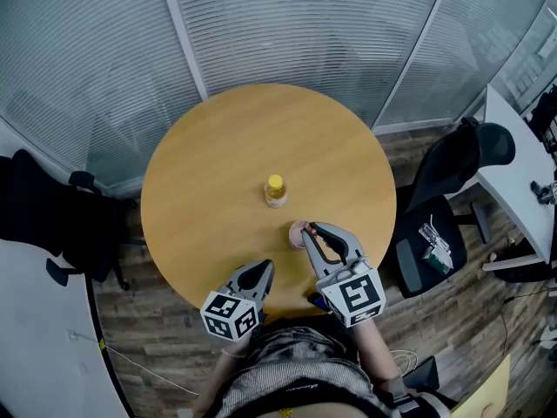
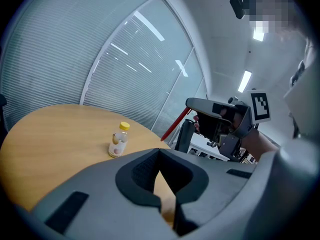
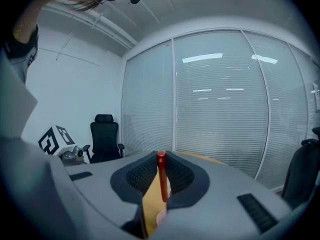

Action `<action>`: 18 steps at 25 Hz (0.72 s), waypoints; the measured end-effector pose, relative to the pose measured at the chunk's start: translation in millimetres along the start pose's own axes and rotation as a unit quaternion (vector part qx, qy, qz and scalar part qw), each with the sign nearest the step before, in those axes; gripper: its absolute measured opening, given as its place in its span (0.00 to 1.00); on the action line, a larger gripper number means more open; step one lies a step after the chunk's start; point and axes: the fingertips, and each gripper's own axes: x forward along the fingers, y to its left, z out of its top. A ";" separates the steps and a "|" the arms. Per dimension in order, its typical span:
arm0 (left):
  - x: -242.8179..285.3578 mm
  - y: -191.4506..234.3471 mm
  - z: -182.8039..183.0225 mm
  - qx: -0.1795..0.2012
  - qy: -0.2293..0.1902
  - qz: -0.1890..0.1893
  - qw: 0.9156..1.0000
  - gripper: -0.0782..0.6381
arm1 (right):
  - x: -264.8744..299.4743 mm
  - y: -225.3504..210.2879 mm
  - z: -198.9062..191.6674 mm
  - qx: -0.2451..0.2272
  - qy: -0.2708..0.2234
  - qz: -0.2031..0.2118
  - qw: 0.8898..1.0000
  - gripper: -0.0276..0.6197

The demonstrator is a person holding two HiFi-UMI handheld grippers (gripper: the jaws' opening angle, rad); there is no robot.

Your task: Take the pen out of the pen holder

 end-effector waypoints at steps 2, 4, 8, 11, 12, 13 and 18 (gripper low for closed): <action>0.9 -0.3 -1.0 0.001 0.003 0.000 1.000 0.12 | -0.3 -1.1 -1.8 0.002 0.003 0.000 1.000 0.14; 1.0 -0.6 -2.5 0.001 0.004 0.001 1.000 0.12 | -0.7 -1.9 -3.9 0.003 0.005 -0.002 1.000 0.14; 0.2 -0.6 -3.6 -0.001 0.005 0.002 1.000 0.12 | -0.5 -2.7 -6.6 0.004 0.009 -0.001 1.000 0.14; 0.7 -1.3 -4.5 -0.001 0.006 0.002 1.000 0.12 | -1.0 -3.4 -7.8 0.004 0.013 0.001 1.000 0.14; 1.0 -1.6 -5.2 -0.001 0.006 0.002 1.000 0.12 | -1.2 -3.7 -8.2 0.005 0.014 0.001 1.000 0.14; 1.4 -1.8 -5.8 -0.001 0.007 0.002 1.000 0.12 | -1.3 -4.2 -8.8 0.007 0.014 0.002 1.000 0.14; 1.6 -2.8 -7.1 -0.002 0.008 0.000 1.000 0.12 | -2.3 -5.1 -10.3 0.011 0.015 0.001 1.000 0.14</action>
